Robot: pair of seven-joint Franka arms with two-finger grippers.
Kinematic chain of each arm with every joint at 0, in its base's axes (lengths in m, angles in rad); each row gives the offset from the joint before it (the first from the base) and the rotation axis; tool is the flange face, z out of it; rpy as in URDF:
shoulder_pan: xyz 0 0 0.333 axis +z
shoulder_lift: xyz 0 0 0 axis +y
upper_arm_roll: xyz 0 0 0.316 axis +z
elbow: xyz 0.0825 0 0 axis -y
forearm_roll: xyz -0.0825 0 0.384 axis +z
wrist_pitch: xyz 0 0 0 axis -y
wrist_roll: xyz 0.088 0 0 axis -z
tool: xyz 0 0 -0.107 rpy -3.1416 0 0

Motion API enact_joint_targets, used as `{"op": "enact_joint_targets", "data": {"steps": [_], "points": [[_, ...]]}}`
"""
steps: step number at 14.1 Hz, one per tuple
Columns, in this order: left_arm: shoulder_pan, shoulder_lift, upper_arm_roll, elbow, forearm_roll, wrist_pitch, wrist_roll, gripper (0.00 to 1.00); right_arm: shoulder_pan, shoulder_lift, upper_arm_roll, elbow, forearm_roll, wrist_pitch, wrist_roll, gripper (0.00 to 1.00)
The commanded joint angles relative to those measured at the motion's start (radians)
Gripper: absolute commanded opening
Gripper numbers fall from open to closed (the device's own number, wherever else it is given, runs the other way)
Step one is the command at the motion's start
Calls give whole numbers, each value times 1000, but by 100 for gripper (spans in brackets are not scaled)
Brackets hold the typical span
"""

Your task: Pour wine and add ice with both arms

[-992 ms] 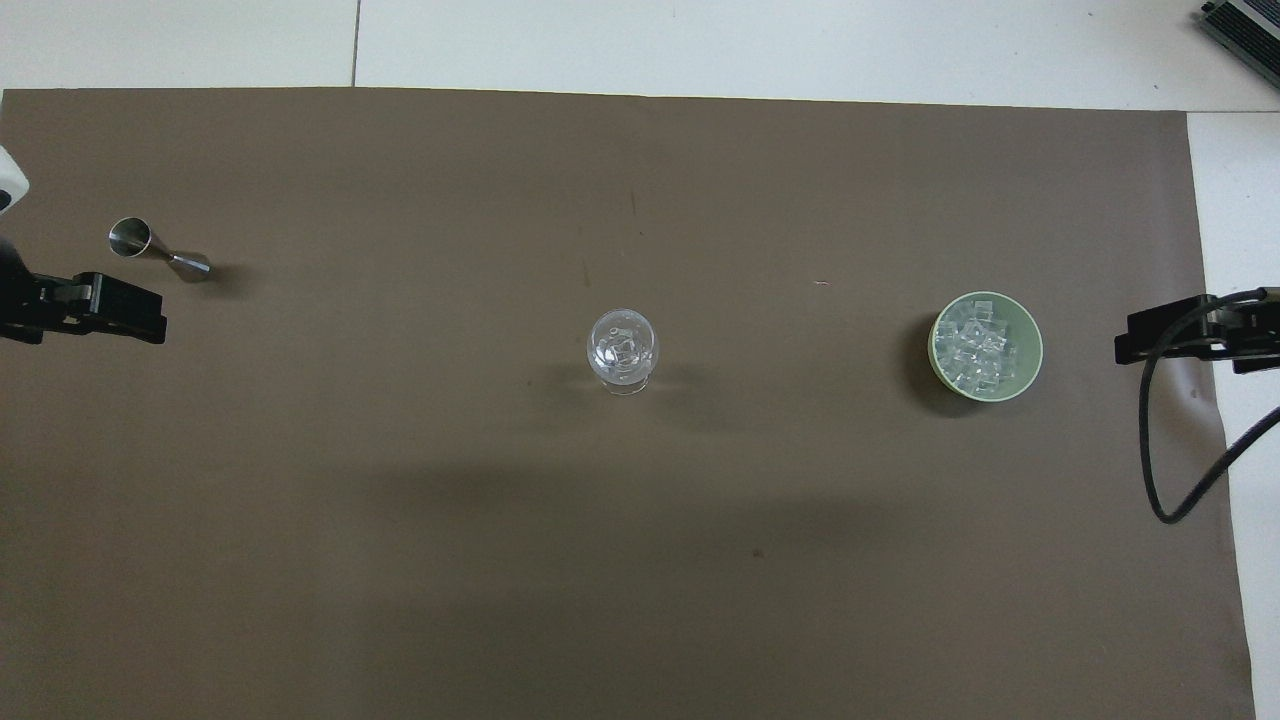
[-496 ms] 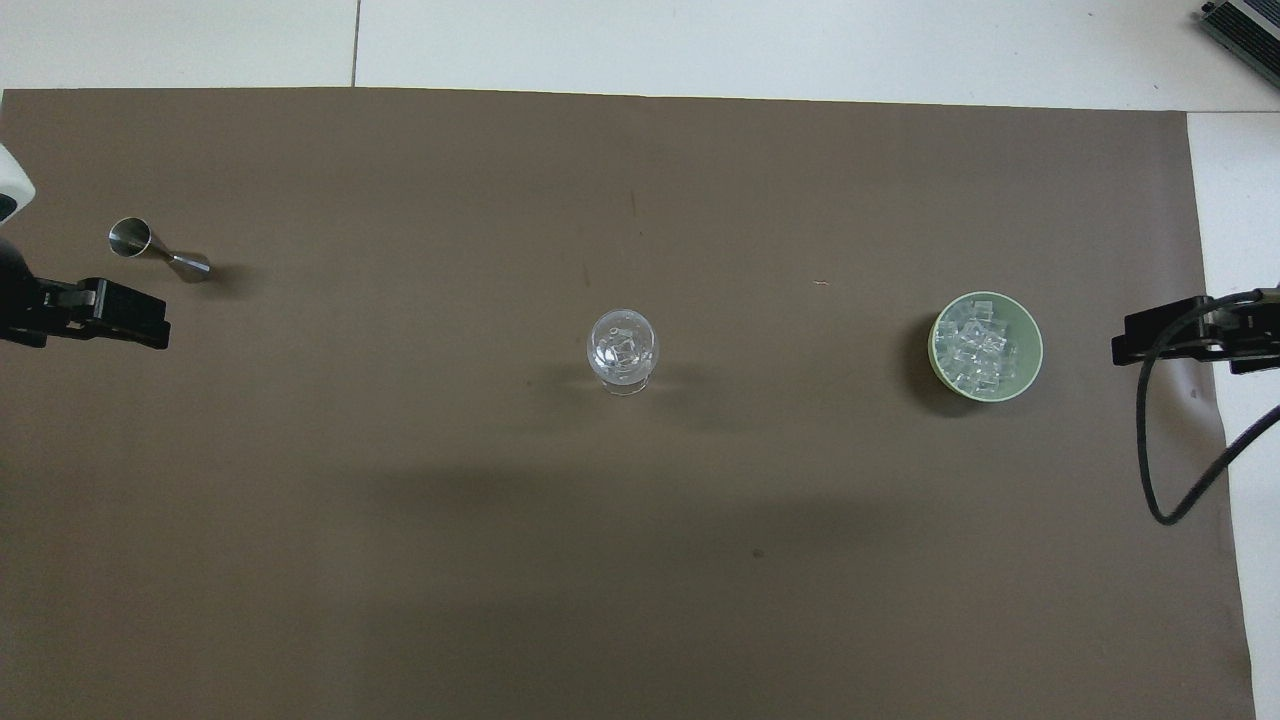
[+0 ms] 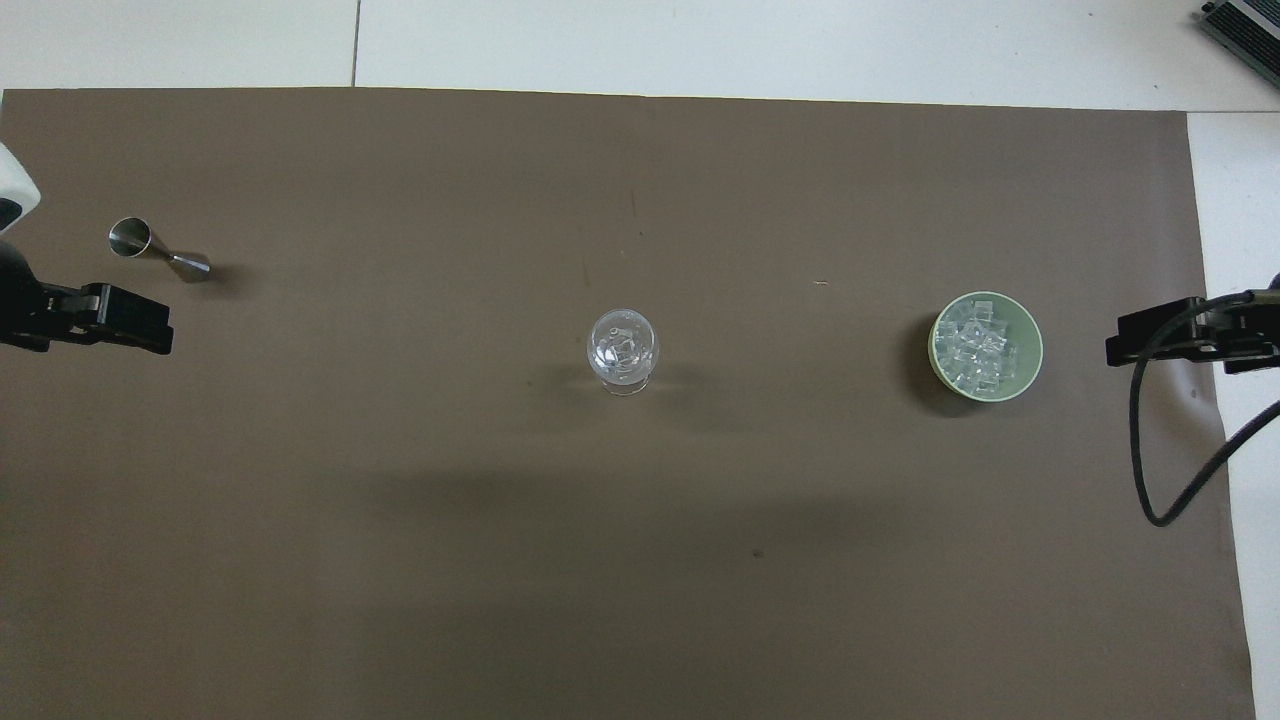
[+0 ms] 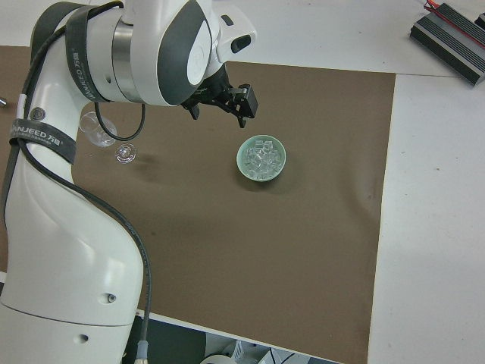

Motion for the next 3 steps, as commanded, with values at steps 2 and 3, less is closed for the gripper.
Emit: {"op": "enact_joint_targets", "data": {"steps": [2, 3], "points": [[-12, -30, 14, -34, -6, -3, -4, 100, 2, -16, -3, -21, 6, 3, -23, 100], [-12, -30, 14, -35, -6, -3, -2, 100, 2, -16, -4, -21, 6, 3, -23, 100]]}}
